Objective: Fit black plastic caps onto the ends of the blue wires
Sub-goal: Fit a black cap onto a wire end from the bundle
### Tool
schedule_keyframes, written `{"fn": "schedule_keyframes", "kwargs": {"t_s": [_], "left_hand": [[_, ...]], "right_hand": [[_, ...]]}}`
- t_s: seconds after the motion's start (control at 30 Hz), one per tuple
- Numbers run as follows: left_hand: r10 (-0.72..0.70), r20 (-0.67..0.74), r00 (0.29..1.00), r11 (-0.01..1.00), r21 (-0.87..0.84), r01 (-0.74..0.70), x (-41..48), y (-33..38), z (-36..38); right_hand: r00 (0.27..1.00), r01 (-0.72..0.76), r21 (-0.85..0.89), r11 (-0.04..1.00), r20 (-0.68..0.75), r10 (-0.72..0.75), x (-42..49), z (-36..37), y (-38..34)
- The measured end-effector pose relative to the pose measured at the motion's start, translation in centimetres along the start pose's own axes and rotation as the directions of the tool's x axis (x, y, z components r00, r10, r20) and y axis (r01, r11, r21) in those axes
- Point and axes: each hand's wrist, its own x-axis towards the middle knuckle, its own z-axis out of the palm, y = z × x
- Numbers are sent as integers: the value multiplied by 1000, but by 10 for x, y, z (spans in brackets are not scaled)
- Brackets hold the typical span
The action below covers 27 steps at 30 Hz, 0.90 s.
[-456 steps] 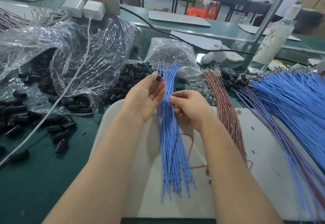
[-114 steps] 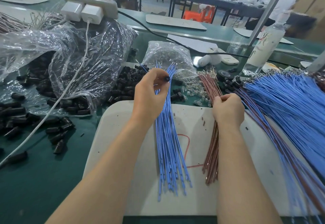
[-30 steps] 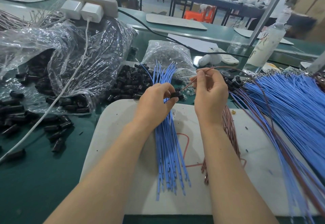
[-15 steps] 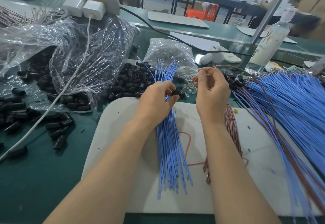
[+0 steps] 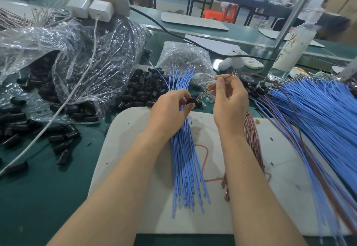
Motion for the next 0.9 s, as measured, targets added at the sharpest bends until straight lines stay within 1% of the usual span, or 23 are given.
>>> {"fn": "schedule_keyframes", "kwargs": {"t_s": [0.13, 0.23, 0.37, 0.43, 0.57, 0.73, 0.9], "left_hand": [[-4, 1, 1000, 1000, -4, 4, 0, 0, 0], [-20, 6, 1000, 999, -41, 20, 0, 0, 0], [-37, -9, 999, 996, -78, 36, 0, 0, 1], [-35, 2, 999, 997, -76, 35, 0, -1, 2], [-29, 20, 999, 997, -71, 31, 1, -1, 2], [-22, 40, 999, 998, -51, 24, 0, -1, 2], [-11, -1, 1000, 1000, -13, 11, 1, 0, 1]], "right_hand": [[999, 2, -14, 1000, 32, -2, -1, 2, -1], [997, -53, 30, 998, 51, 52, -1, 3, -1], [974, -110, -33, 993, 194, 115, -2, 5, 1], [967, -107, -66, 992, 227, 120, -2, 6, 2], [966, -119, -61, 991, 223, 130, -2, 4, 1], [976, -58, -95, 994, 204, 77, -3, 5, 1], [982, -59, -74, 996, 174, 71, -2, 5, 1]]}}
